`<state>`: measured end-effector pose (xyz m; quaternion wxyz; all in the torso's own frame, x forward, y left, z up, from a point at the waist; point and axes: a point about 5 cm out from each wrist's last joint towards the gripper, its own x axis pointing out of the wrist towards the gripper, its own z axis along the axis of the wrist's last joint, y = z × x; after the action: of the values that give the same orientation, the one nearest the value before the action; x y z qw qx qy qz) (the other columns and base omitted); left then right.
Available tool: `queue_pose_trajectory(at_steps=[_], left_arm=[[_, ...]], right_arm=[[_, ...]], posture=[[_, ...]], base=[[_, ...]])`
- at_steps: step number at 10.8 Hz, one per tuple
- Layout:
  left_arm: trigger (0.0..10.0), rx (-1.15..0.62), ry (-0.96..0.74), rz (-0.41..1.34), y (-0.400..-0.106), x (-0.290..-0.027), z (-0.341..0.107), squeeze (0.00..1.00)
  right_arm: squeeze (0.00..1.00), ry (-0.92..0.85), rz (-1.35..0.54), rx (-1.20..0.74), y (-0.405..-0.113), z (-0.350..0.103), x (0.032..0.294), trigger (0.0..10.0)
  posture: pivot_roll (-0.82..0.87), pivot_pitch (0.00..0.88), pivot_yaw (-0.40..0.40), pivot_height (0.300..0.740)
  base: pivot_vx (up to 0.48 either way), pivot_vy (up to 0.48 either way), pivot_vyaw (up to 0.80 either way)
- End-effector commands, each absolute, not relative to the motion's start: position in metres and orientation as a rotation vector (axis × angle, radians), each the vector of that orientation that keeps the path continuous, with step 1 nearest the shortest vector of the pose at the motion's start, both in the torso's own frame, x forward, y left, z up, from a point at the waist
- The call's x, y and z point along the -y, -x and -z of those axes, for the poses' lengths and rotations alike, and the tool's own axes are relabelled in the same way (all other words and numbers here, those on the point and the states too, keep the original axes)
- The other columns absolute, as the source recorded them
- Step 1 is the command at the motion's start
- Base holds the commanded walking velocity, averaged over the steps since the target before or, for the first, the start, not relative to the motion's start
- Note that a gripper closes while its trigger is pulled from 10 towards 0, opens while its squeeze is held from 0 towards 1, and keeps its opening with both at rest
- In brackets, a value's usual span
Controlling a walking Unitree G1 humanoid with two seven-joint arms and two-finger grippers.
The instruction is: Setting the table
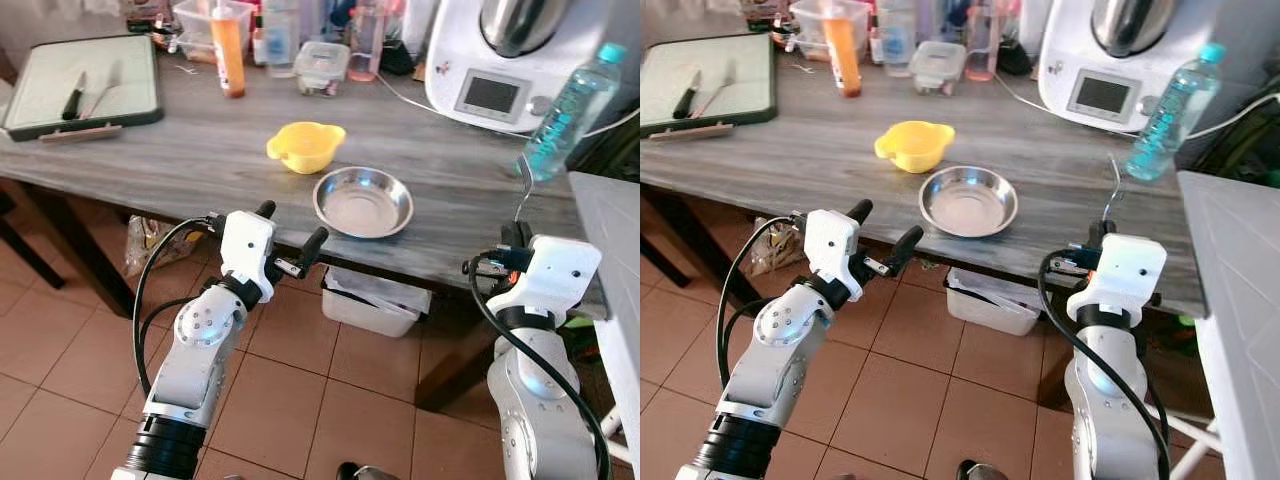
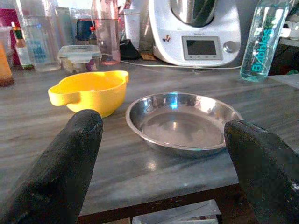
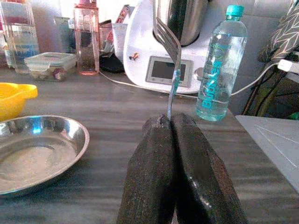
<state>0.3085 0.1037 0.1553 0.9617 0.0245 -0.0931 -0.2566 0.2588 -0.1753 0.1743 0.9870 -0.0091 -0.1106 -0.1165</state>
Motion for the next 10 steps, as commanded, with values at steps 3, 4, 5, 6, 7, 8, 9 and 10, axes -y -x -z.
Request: queue_pose_trajectory(at_steps=[3, 4, 5, 6, 7, 8, 9, 10], left_arm=[[10.0, 0.202, -0.044, 0.543, -0.3074, -0.1005, -0.1595, 0.00], [10.0, 0.199, -0.044, 0.543, -0.3073, -0.1009, -0.1592, 0.00], [10.0, 0.199, -0.044, 0.544, -0.3072, -0.1008, -0.1590, 0.00], [10.0, 0.198, -0.044, 0.544, -0.3071, -0.1012, -0.1589, 0.00], [10.0, 0.195, -0.046, 0.541, -0.3070, -0.1018, -0.1588, 0.00], [10.0, 0.193, -0.048, 0.538, -0.3067, -0.1024, -0.1586, 0.00], [10.0, 0.188, -0.047, 0.533, -0.3060, -0.1034, -0.1580, 0.00], [10.0, 0.189, -0.043, 0.536, -0.3046, -0.1045, -0.1579, 0.00]], right_arm=[[0.00, 0.023, 0.244, 0.224, -0.2578, -0.1761, 0.1784, 10.0], [0.00, 0.022, 0.241, 0.225, -0.2579, -0.1762, 0.1779, 10.0], [0.00, 0.023, 0.240, 0.224, -0.2580, -0.1761, 0.1778, 10.0], [0.00, 0.022, 0.238, 0.223, -0.2580, -0.1757, 0.1771, 10.0], [0.00, 0.019, 0.236, 0.221, -0.2581, -0.1750, 0.1766, 10.0], [0.00, 0.018, 0.235, 0.219, -0.2578, -0.1747, 0.1761, 10.0], [0.00, 0.017, 0.235, 0.217, -0.2573, -0.1740, 0.1752, 10.0], [0.00, 0.018, 0.235, 0.217, -0.2574, -0.1740, 0.1743, 10.0]], posture=[[0.11, 0.121, -0.053, 0.740], [0.11, 0.120, -0.053, 0.740], [0.11, 0.120, -0.053, 0.740], [0.11, 0.122, -0.051, 0.740], [0.11, 0.122, -0.051, 0.740], [0.11, 0.125, -0.049, 0.740], [0.11, 0.128, -0.049, 0.740], [0.11, 0.129, -0.049, 0.740]], base=[[0.292, 0.000, -0.18], [0.296, 0.000, -0.54], [0.292, 0.000, -0.46], [0.292, 0.000, 0.00], [0.262, 0.000, 0.00], [0.240, 0.000, 0.00], [0.000, 0.000, 0.00], [0.000, 0.000, 0.00]])
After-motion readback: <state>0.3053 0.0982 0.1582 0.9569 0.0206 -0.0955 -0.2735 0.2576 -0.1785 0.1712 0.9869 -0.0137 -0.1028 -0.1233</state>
